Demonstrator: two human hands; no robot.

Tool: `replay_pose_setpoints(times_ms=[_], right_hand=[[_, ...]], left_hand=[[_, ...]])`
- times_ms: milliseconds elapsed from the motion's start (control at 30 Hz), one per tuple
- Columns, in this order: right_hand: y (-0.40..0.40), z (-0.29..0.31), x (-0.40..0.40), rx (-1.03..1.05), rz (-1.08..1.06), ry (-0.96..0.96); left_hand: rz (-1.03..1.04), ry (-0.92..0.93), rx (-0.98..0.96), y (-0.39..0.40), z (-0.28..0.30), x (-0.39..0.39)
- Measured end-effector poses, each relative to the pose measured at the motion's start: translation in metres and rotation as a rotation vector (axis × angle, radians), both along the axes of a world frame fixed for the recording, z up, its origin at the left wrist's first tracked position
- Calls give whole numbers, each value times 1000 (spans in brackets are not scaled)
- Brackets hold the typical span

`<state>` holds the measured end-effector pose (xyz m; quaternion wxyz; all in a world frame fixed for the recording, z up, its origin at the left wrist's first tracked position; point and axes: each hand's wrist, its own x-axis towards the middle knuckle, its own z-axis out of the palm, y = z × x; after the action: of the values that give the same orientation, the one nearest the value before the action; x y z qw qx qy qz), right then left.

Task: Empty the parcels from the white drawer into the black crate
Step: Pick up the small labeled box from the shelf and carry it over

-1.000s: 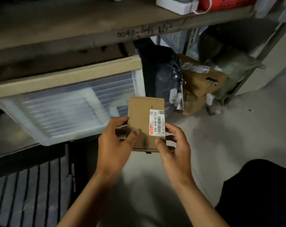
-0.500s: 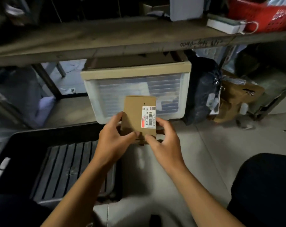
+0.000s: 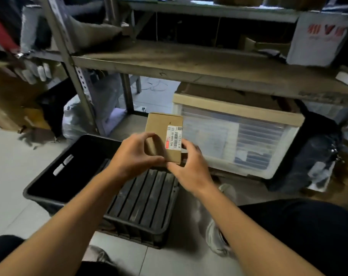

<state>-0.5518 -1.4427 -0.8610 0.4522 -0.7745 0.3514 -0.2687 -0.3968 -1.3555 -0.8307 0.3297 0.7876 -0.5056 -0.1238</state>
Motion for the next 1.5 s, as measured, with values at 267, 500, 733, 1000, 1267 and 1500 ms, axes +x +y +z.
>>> replay_pose_setpoints(times_ms=[267, 500, 733, 1000, 1267, 1500], right_hand=[[-52, -49, 124, 29, 79, 74], [-110, -121, 212, 17, 67, 152], [-176, -183, 289, 21, 110, 258], [-212, -227, 350, 190, 111, 401], [-224, -252, 380, 247, 341, 793], [-209, -237, 357, -44, 257, 860]], left_hand=[[21, -77, 114, -42, -53, 114], [9, -117, 246, -115, -114, 202], [-10, 10, 373, -185, -177, 283], [50, 37, 547, -237, -237, 333], [-5, -36, 745, -261, -283, 342], [-42, -167, 787, -242, -262, 336]])
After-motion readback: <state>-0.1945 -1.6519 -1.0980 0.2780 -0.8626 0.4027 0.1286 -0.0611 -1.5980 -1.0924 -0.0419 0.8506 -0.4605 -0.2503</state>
